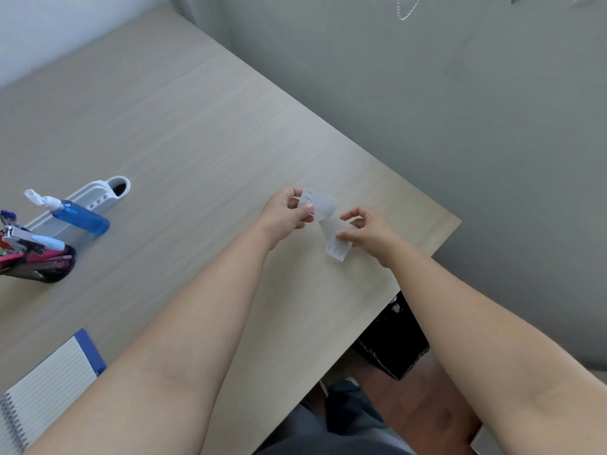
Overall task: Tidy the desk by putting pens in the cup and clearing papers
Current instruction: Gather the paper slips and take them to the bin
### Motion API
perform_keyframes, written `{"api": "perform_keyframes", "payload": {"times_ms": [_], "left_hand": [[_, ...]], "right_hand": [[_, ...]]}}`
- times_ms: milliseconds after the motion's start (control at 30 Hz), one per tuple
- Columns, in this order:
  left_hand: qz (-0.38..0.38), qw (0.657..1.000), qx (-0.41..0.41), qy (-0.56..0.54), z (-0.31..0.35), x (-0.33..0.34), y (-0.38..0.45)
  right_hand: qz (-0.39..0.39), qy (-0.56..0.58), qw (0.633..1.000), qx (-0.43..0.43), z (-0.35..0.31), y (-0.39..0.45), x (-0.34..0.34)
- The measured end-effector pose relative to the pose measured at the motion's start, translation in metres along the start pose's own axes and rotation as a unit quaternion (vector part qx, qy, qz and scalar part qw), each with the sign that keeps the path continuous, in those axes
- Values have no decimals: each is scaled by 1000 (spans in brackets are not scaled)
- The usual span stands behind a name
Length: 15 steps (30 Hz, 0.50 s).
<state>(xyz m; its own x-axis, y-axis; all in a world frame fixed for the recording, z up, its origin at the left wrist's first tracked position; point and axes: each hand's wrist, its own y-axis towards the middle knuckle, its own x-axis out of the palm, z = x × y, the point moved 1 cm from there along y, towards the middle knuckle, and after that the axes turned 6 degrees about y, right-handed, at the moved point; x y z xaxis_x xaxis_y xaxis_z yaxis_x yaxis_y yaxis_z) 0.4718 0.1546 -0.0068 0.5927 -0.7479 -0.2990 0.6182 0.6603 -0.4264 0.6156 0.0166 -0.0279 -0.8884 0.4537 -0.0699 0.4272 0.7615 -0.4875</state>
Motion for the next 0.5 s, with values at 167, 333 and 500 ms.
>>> {"api": "perform_keyframes", "payload": {"times_ms": [167,333,500], "left_hand": [[-13,1000,6,-27,21,71,-4],[-140,986,48,75,14,173,-28],[-204,913,171,310,4,238,-57]], "right_hand": [[135,150,979,2,36,-39,-60],[320,322,891,30,95,-95,-126],[397,331,853,70,157,-134,-154]]}}
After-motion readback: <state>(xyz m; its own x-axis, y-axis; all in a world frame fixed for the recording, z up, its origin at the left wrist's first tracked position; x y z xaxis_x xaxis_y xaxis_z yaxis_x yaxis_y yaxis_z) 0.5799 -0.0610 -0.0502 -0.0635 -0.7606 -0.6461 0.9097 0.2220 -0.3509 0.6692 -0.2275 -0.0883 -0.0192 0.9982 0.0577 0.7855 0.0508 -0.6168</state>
